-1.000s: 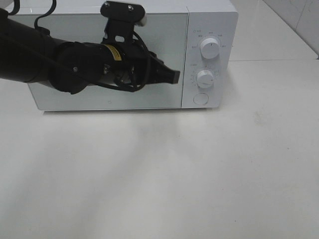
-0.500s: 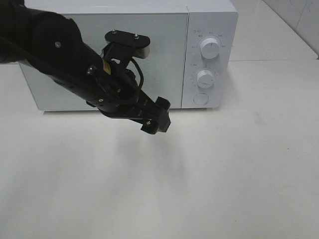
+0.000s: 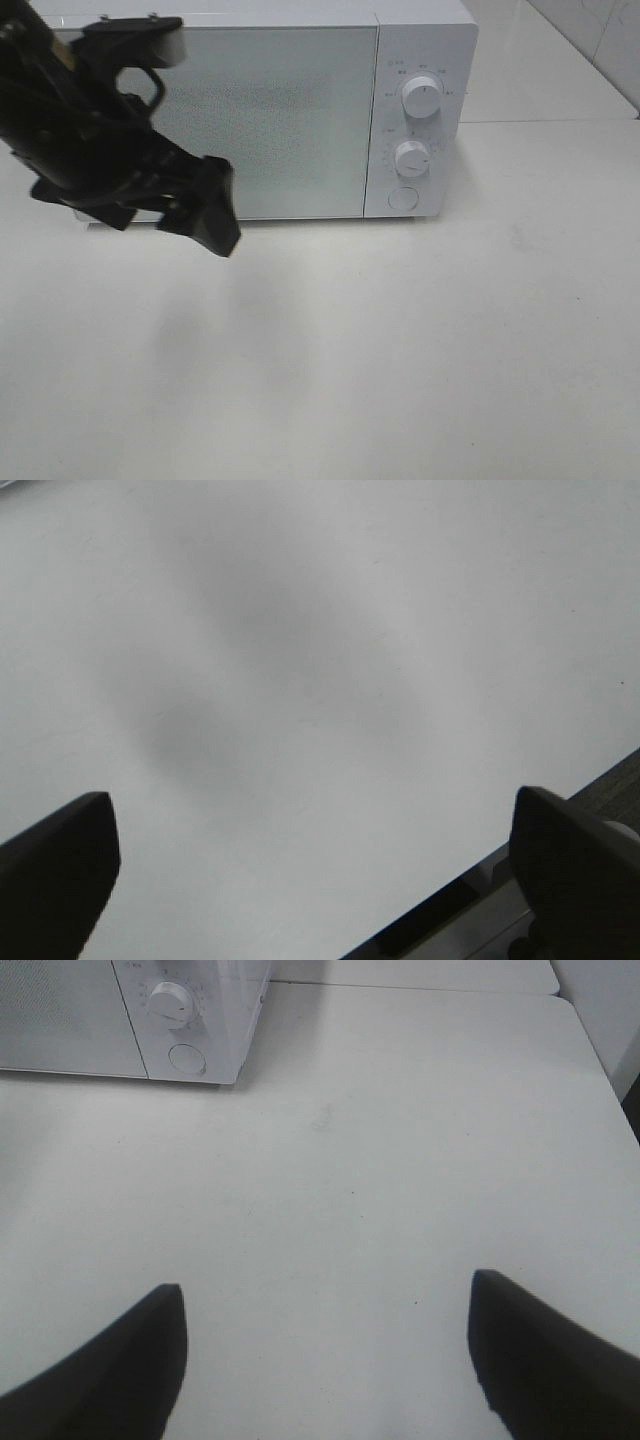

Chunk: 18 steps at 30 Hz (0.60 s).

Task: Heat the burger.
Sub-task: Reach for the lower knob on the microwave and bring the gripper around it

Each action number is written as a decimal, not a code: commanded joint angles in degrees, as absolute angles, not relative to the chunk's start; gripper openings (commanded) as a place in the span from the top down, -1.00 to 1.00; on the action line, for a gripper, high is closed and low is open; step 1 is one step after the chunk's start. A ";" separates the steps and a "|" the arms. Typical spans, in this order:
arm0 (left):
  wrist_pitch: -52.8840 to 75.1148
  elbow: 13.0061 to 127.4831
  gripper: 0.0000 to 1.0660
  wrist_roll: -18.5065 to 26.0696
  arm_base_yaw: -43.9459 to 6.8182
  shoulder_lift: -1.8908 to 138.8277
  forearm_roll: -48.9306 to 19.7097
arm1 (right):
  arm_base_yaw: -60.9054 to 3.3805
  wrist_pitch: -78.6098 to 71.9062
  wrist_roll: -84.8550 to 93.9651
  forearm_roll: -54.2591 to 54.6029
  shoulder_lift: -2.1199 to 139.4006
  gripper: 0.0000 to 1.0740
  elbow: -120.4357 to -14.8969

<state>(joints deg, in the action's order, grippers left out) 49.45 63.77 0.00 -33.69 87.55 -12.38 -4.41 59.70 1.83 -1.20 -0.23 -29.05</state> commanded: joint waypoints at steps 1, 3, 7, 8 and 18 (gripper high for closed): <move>56.15 64.00 -0.85 -0.57 -28.30 83.65 -13.58 | -3.95 59.24 2.01 -1.43 -1.78 -0.40 -28.99; 58.67 64.00 -0.85 -0.57 -25.10 81.25 -13.58 | -3.95 59.24 2.01 -1.43 -1.78 -0.40 -28.99; 62.11 64.00 -0.85 -0.57 -17.48 76.83 -13.58 | -3.95 59.24 2.01 -1.43 -1.78 -0.40 -28.99; 63.60 63.94 -0.85 -0.57 -14.15 75.06 -13.58 | -3.95 59.24 2.01 -1.43 -1.78 -0.40 -28.99; 66.41 60.22 -0.85 -0.34 -5.27 65.83 -10.20 | -3.95 59.24 2.01 -1.43 -1.78 -0.40 -28.99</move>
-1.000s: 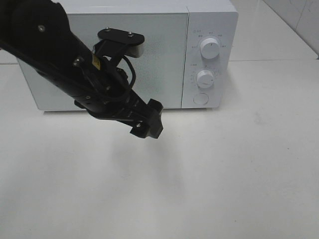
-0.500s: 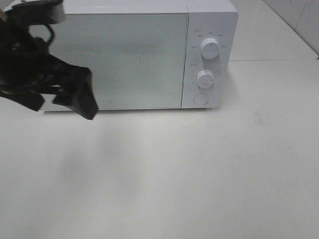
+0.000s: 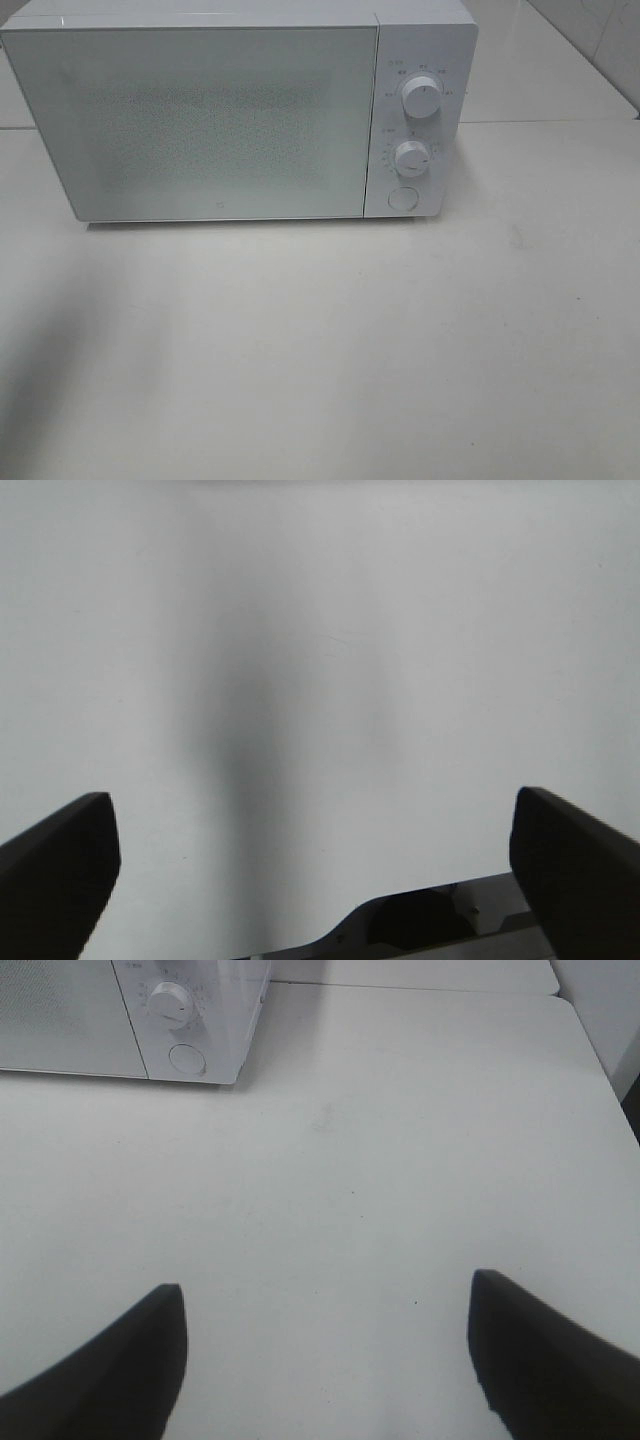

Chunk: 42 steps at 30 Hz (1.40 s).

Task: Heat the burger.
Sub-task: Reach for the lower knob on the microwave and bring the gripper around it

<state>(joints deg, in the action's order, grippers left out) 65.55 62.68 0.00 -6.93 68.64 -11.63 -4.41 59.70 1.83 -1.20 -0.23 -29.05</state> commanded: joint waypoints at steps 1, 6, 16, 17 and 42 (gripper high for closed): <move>66.41 57.41 -0.85 -0.34 -3.90 63.71 -9.11 | -3.95 59.24 2.01 -1.43 -1.78 -0.40 -28.99; 66.18 50.42 -0.85 0.00 -2.18 59.36 -7.33 | -3.95 59.24 2.01 -1.43 -1.78 -0.40 -28.99; 67.27 36.84 -0.85 2.06 -2.12 45.61 -6.36 | -3.95 59.24 2.01 -1.43 -1.78 -0.40 -28.99; 67.27 36.84 -0.85 2.06 -2.12 45.61 -6.36 | -3.95 59.24 2.01 -1.43 -1.78 -0.40 -28.99; 59.07 29.39 -0.85 2.23 -2.18 17.53 -9.11 | -3.95 59.24 2.01 -1.43 -1.78 -0.40 -28.99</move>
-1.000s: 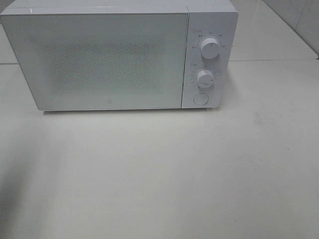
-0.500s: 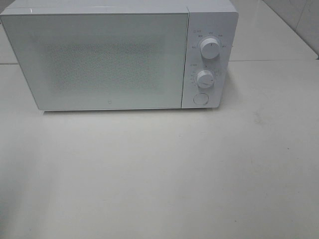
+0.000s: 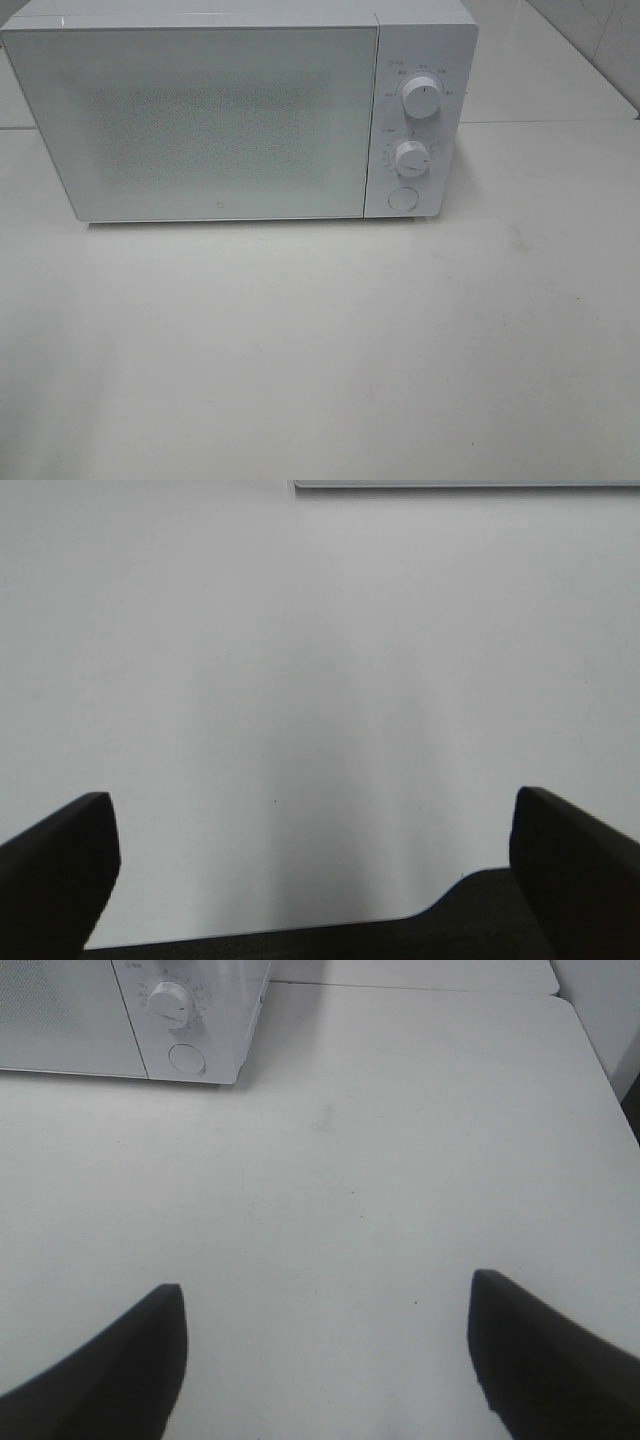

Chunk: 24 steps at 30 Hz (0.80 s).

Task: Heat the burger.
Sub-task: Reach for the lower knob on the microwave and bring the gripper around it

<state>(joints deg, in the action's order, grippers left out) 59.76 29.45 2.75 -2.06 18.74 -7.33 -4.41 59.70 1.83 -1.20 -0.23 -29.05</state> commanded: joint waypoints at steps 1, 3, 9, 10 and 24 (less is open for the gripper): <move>59.07 29.39 -0.85 2.23 -2.18 17.53 -9.11 | -3.95 59.24 2.01 -1.43 -1.78 -0.40 -28.99; 58.84 29.39 -0.85 2.35 -2.18 17.19 -11.17 | -3.95 59.24 2.01 -1.43 -1.78 -0.40 -28.99; 58.79 29.39 -0.85 2.41 -2.18 14.38 -11.06 | -3.95 59.24 2.01 -1.43 -1.78 -0.40 -28.99; 58.79 29.39 -0.85 2.41 -2.18 14.38 -11.06 | -3.95 59.24 2.01 -1.43 -1.78 -0.40 -28.99; 58.79 29.39 -0.85 2.41 1.78 -0.57 -10.89 | -3.95 59.24 2.01 -1.43 -1.78 -0.40 -28.99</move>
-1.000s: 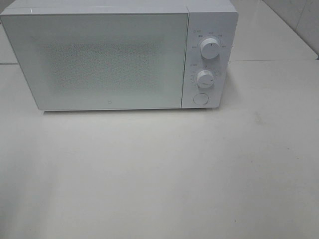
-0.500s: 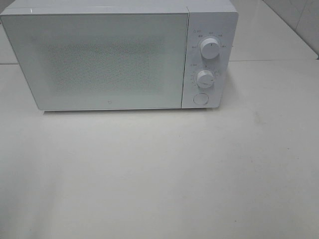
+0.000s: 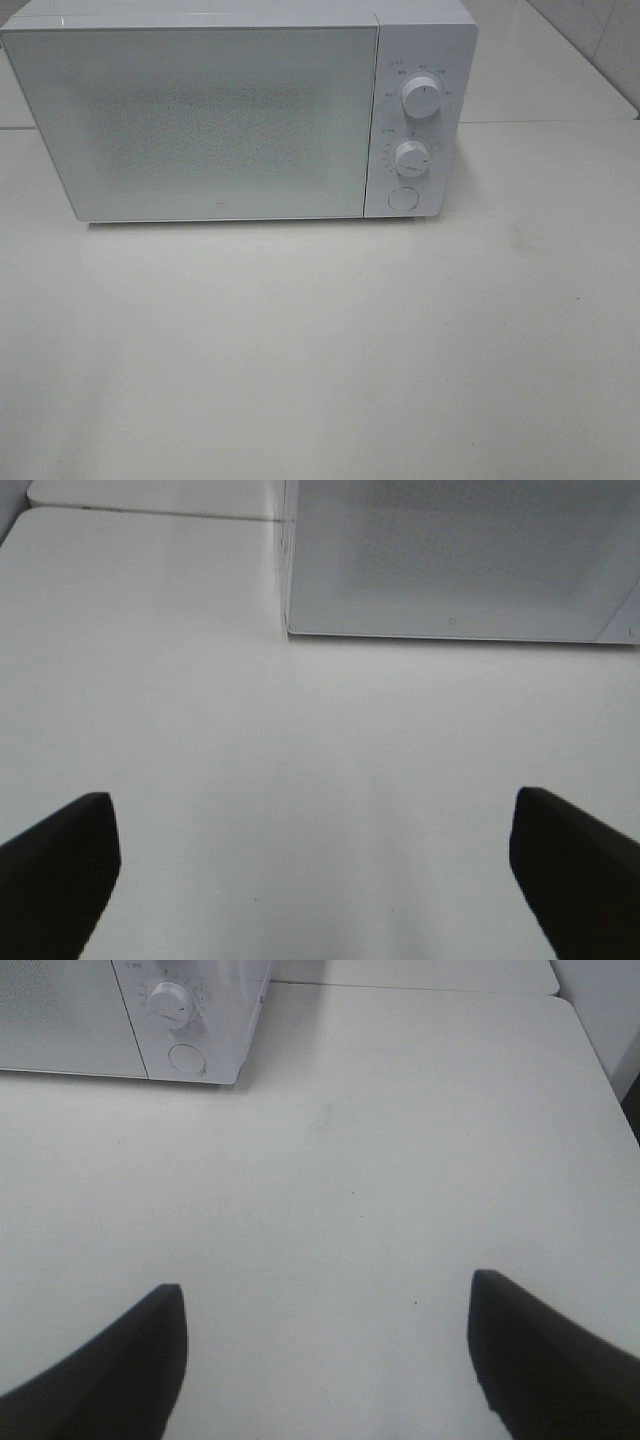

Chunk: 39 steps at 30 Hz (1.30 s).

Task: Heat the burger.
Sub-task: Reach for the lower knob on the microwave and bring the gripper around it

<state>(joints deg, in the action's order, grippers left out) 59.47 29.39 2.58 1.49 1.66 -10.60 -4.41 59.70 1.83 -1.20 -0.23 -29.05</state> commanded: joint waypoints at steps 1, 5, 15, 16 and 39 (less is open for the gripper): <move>58.79 29.39 -0.85 2.41 1.78 -2.06 -10.89 | -3.95 59.24 2.01 -1.43 -1.78 -0.40 -28.99; 58.79 29.39 -0.85 2.41 1.78 -1.83 -11.00 | -3.95 59.24 2.01 -1.43 -1.78 -0.40 -28.99; 58.79 29.39 -0.85 2.41 1.78 -1.83 -11.06 | -3.95 59.24 2.01 -1.43 -1.72 -0.40 -28.99; 58.79 29.39 -0.85 2.41 1.78 -1.83 -11.06 | -3.95 59.24 2.01 -1.43 -1.72 -0.40 -28.99; 58.79 29.39 -0.85 2.41 1.78 -1.83 -11.06 | -3.95 59.24 2.01 -1.43 -1.72 -0.40 -28.99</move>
<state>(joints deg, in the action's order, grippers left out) 59.47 29.39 2.58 1.49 -0.29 -10.60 -4.41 59.70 1.83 -1.20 -0.23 -29.05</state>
